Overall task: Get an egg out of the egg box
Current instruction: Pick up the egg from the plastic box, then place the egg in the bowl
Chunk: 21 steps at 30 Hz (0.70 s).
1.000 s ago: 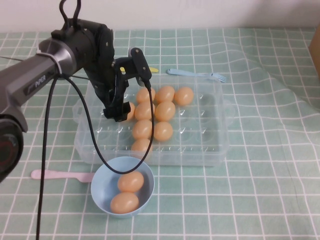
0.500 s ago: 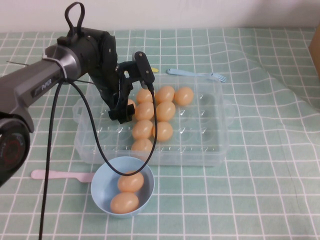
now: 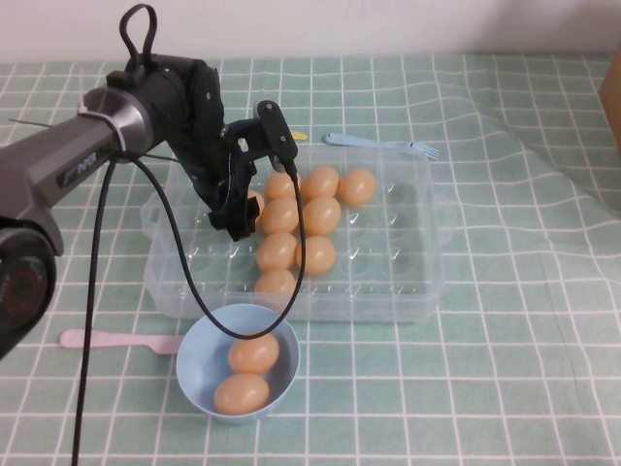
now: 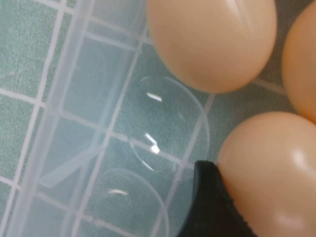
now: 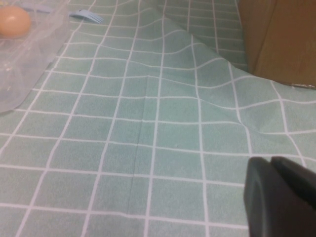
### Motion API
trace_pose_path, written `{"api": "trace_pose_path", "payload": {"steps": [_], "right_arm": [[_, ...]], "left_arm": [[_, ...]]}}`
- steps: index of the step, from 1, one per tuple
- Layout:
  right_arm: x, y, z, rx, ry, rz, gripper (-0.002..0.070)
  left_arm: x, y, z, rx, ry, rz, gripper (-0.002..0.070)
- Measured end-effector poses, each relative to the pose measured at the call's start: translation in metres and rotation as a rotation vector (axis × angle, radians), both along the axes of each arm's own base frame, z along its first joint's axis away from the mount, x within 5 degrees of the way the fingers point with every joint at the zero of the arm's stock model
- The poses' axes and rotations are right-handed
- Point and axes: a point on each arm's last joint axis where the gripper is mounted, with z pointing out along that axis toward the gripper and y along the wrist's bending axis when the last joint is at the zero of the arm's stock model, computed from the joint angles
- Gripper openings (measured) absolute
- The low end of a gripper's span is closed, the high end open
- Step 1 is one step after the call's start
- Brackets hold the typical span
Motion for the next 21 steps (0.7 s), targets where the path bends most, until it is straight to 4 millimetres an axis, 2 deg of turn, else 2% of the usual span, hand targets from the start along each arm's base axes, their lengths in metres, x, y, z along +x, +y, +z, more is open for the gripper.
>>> {"api": "trace_pose_path", "payload": {"steps": [5,7,11,15,19,21], "right_arm": [[0.0,0.0,0.0,0.001,0.0,0.0,-0.0017],[0.0,0.0,0.0,0.001,0.0,0.0,-0.0017],[0.0,0.0,0.0,0.001,0.0,0.0,-0.0017],[0.0,0.0,0.0,0.004,0.0,0.0,-0.0017],[0.0,0.0,0.0,0.004,0.0,0.0,-0.0017],[0.0,0.0,0.0,0.004,0.0,0.0,-0.0017]], "left_arm": [[-0.004,0.002,0.008,0.005,0.012,-0.001,0.0369],[-0.007,0.003,0.021,-0.001,-0.001,0.001,0.0369],[-0.023,0.009,0.066,-0.029,-0.032,0.033,0.0369],[-0.054,0.011,0.113,-0.066,-0.015,0.117,0.0369],[-0.091,0.009,0.141,-0.112,0.009,0.201,0.0369],[-0.11,0.008,0.148,-0.132,0.022,0.236,0.0369]]}}
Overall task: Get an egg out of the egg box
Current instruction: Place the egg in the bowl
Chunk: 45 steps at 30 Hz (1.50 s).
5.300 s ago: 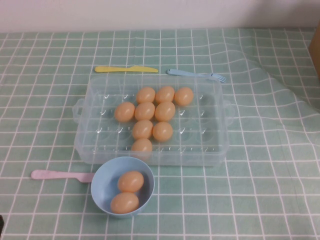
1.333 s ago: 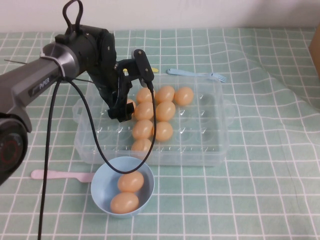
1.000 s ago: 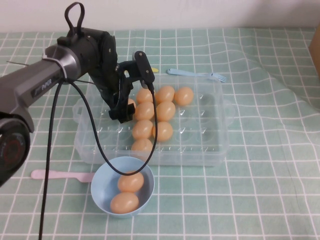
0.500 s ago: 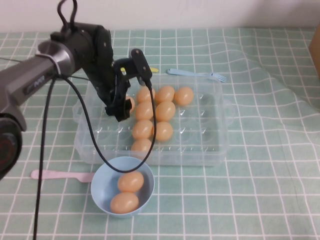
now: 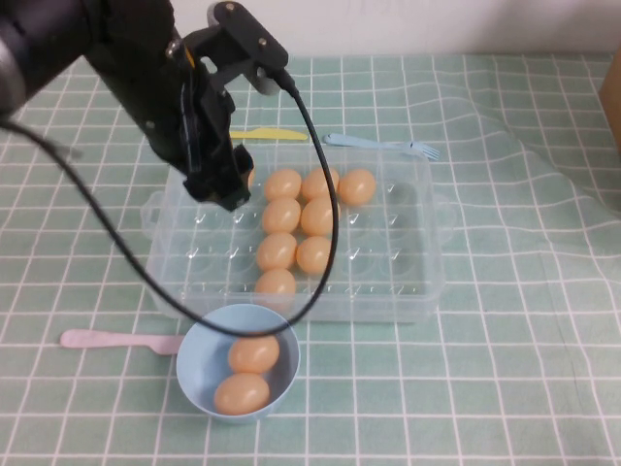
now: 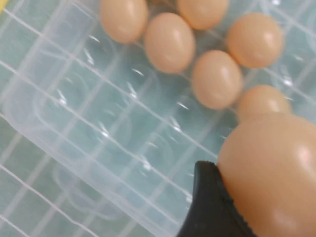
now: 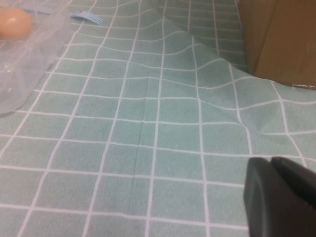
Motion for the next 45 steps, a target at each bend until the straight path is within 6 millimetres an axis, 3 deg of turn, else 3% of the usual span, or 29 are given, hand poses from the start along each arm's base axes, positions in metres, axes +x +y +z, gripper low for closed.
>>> {"api": "trace_pose_path", "payload": {"steps": [3,6,14,19,29,45], "right_arm": [[0.0,0.0,0.0,0.0,0.0,0.0,-0.0017],[0.0,0.0,0.0,0.002,0.0,0.0,-0.0017],[0.0,0.0,0.0,0.001,0.0,0.0,-0.0017],[0.0,0.0,0.0,0.001,0.0,0.0,-0.0017],[0.0,0.0,0.0,0.001,-0.002,0.0,-0.0017],[0.0,0.0,0.0,0.001,-0.005,0.0,-0.0017]], "left_arm": [[-0.029,0.005,0.005,-0.02,0.032,0.043,0.0369],[-0.047,0.012,-0.003,-0.022,0.087,0.104,0.0368],[-0.074,0.027,-0.052,0.043,0.252,0.219,0.0368],[-0.078,0.024,-0.073,0.03,0.272,0.224,0.0367],[-0.083,-0.006,-0.096,0.048,0.309,0.16,0.0367],[-0.07,-0.004,-0.121,0.139,0.318,0.306,0.0367]]}}
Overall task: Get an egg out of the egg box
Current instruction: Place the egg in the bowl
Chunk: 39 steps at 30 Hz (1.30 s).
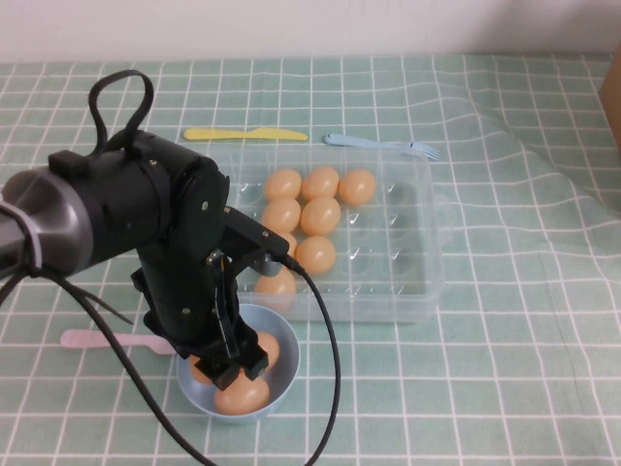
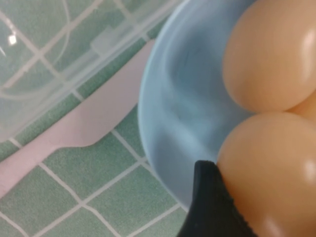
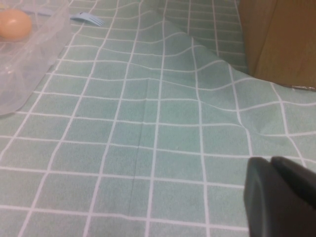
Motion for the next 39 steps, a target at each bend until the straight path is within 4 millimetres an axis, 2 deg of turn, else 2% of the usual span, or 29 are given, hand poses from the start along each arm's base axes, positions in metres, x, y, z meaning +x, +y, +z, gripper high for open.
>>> {"api": "trace_pose_path", "payload": {"steps": [10,16,26,29,34,37,39], "right_arm": [[0.0,0.0,0.0,0.0,0.0,0.0,-0.0017],[0.0,0.0,0.0,0.0,0.0,0.0,-0.0017],[0.0,0.0,0.0,0.0,0.0,0.0,-0.0017],[0.0,0.0,0.0,0.0,0.0,0.0,-0.0017],[0.0,0.0,0.0,0.0,0.0,0.0,-0.0017],[0.0,0.0,0.0,0.0,0.0,0.0,-0.0017],[0.0,0.0,0.0,0.0,0.0,0.0,-0.0017]], "left_arm": [[0.003,-0.001,-0.005,0.01,-0.004,0.005,0.0367],[0.004,-0.001,-0.005,0.0,-0.015,0.023,0.041],[0.005,-0.003,-0.002,-0.023,-0.044,0.04,0.0442],[0.001,0.0,0.013,-0.051,-0.082,0.04,0.0473],[-0.016,0.012,0.061,-0.14,-0.208,0.04,0.0468],[-0.03,0.023,0.09,-0.211,-0.308,0.038,0.037],[-0.045,0.033,0.109,-0.27,-0.388,0.037,0.0235]]}}
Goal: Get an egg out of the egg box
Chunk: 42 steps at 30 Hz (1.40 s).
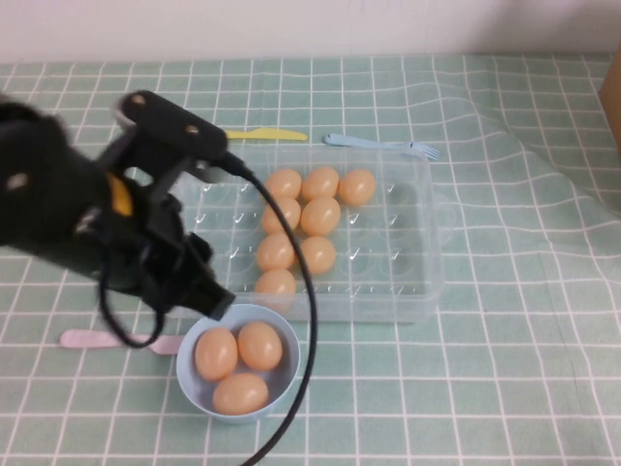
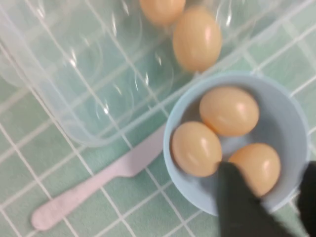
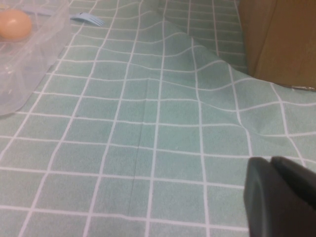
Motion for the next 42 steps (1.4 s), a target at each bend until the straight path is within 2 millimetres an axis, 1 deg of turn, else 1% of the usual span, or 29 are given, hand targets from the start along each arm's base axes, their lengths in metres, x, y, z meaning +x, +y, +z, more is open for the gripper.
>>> {"api": "trace_pose_path", "payload": {"steps": [1,2,3,5,7,12,16,20,28,32,34,36,40,42], "right_arm": [[0.0,0.0,0.0,0.0,0.0,0.0,-0.0017],[0.0,0.0,0.0,0.0,0.0,0.0,-0.0017],[0.0,0.0,0.0,0.0,0.0,0.0,-0.0017],[0.0,0.0,0.0,0.0,0.0,0.0,-0.0017],[0.0,0.0,0.0,0.0,0.0,0.0,-0.0017],[0.0,0.0,0.0,0.0,0.0,0.0,-0.0017],[0.0,0.0,0.0,0.0,0.0,0.0,-0.0017],[0.0,0.0,0.0,0.0,0.0,0.0,-0.0017],[0.0,0.0,0.0,0.0,0.0,0.0,-0.0017],[0.0,0.0,0.0,0.0,0.0,0.0,-0.0017],[0.0,0.0,0.0,0.0,0.0,0.0,-0.0017],[0.0,0.0,0.0,0.0,0.0,0.0,-0.0017],[0.0,0.0,0.0,0.0,0.0,0.0,-0.0017],[0.0,0.0,0.0,0.0,0.0,0.0,-0.0017]], "left_arm": [[-0.006,0.004,0.004,-0.017,-0.024,-0.001,0.0158],[-0.014,0.01,0.008,-0.034,-0.045,-0.001,0.0103],[-0.022,0.015,0.011,-0.059,-0.069,-0.002,0.0067],[-0.037,0.024,0.015,-0.101,-0.11,-0.003,0.0031],[-0.053,0.035,0.019,-0.157,-0.182,-0.005,0.0013],[-0.091,0.06,0.024,-0.306,-0.39,-0.014,0.0002],[-0.112,0.075,0.019,-0.352,-0.452,-0.017,0.0],[-0.121,0.081,0.014,-0.348,-0.447,-0.016,0.0],[-0.121,0.081,0.014,-0.349,-0.464,-0.019,0.0],[-0.116,0.077,0.012,-0.393,-0.604,-0.064,0.0],[-0.116,0.078,0.0,-0.404,-0.74,-0.104,0.0],[-0.118,0.083,-0.013,-0.435,-0.848,-0.087,0.0],[-0.126,0.103,-0.042,-0.53,-1.055,0.053,0.0],[-0.132,0.113,-0.057,-0.552,-1.113,0.135,0.0]]}}
